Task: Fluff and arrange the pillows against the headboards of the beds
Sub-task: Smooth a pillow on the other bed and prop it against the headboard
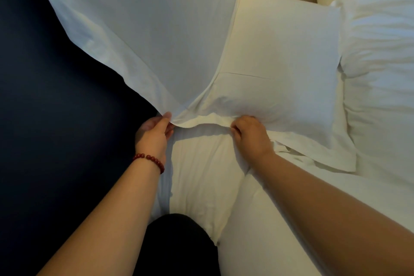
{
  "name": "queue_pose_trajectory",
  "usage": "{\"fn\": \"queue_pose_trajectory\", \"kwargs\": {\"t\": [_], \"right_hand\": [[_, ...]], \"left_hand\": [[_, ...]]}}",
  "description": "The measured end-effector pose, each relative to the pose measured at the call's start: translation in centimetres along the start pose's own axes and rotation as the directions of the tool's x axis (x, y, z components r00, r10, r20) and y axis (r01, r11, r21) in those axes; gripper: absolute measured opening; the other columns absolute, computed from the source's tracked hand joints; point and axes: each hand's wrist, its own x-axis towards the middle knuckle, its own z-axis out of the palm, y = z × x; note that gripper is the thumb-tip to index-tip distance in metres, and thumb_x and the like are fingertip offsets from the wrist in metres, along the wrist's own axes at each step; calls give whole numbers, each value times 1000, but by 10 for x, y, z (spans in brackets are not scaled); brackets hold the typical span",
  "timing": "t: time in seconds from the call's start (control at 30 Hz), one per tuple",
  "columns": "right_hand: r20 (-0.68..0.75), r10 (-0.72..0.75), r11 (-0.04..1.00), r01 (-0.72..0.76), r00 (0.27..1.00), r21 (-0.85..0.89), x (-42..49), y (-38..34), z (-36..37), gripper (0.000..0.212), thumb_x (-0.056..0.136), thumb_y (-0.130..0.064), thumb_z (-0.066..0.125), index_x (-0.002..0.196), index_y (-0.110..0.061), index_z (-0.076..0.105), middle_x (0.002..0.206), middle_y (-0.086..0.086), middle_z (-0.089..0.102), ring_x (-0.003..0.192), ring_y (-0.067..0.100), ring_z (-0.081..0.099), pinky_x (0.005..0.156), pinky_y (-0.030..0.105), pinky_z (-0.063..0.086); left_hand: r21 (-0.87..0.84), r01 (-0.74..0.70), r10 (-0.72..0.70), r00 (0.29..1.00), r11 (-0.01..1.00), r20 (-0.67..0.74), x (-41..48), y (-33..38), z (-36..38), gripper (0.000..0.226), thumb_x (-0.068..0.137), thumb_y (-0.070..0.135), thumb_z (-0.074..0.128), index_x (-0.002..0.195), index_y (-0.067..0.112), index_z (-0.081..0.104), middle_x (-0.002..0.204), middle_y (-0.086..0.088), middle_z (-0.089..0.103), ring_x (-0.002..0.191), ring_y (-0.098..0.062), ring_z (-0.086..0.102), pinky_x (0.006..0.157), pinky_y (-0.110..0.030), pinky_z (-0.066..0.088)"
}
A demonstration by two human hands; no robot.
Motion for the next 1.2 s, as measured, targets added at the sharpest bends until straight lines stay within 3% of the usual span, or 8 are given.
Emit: {"fn": "queue_pose_trajectory", "kwargs": {"t": [0.13, 0.27, 0.43, 0.6, 0.7, 0.97, 1.1, 1.2], "right_hand": [[96, 172, 909, -196, 980, 367, -20, -1, -22, 11, 90, -11, 64, 79, -12, 65, 83, 7, 61, 81, 22, 54, 68, 25, 29], [175, 280, 874, -326, 944, 361, -34, -11, -38, 9, 89, -13, 67, 82, -11, 73, 81, -1, 61, 83, 18, 56, 69, 22, 30], [218, 403, 646, -444, 889, 621, -31, -73, -63, 4, 90, -26, 66, 89, -28, 70, 89, -13, 68, 77, -2, 61, 70, 16, 42], [284, 377, 449, -443, 881, 776, 5, -143, -114, 9, 91, -37, 64, 91, -31, 70, 90, -11, 72, 83, 8, 67, 77, 30, 54], [204, 301, 479, -333, 931, 812, 28, -174, -149, 8, 90, -37, 64, 88, -32, 70, 86, -12, 71, 81, 6, 67, 79, 30, 54], [-128, -163, 727, 207, 978, 655, 80, -235, -219, 12, 96, -29, 57, 94, -35, 67, 103, -16, 65, 96, -4, 57, 81, 3, 39], [-24, -584, 799, 579, 812, 158, 112, -242, -224, 27, 98, -27, 55, 118, -15, 69, 127, 3, 63, 119, 19, 55, 102, 29, 40], [193, -640, 733, 666, 744, -137, 149, -237, -232, 44, 100, -45, 44, 138, -25, 54, 151, 1, 44, 143, 23, 33, 115, 45, 24]], "left_hand": [[29, 44, -45, 999, 999, 28, -11, 5, 0, 5, 89, 22, 71, 86, 18, 71, 79, 5, 75, 78, -9, 69, 66, -17, 53], [99, 66, -70, 997, 993, 43, -33, 26, 6, 12, 91, 23, 68, 102, 22, 67, 99, 4, 72, 96, -10, 66, 78, -19, 49], [-3, -173, 172, 982, 985, 74, -60, 98, 22, 29, 88, 13, 70, 112, 25, 64, 104, 16, 73, 99, 3, 66, 75, -7, 49], [-32, -309, 306, 948, 950, -89, -95, 174, 32, 23, 81, 27, 78, 102, 24, 71, 102, 10, 75, 99, -6, 69, 78, -19, 55], [-146, -305, 295, 951, 941, -90, -112, 212, 33, 15, 86, 27, 73, 100, 23, 76, 106, 3, 75, 102, -12, 69, 80, -22, 55], [-546, 88, -134, 990, 833, -46, -140, 257, 26, 24, 97, 25, 58, 113, 10, 67, 104, -7, 75, 94, -19, 73, 83, -35, 58], [-482, 98, -210, 960, 870, -183, -140, 260, 35, 20, 99, 24, 55, 108, 10, 66, 100, -8, 75, 87, -20, 73, 64, -29, 59], [-419, 77, -208, 939, 904, -275, -139, 257, 45, 22, 100, 25, 53, 112, 10, 65, 100, -9, 71, 86, -21, 70, 66, -31, 57]]}}
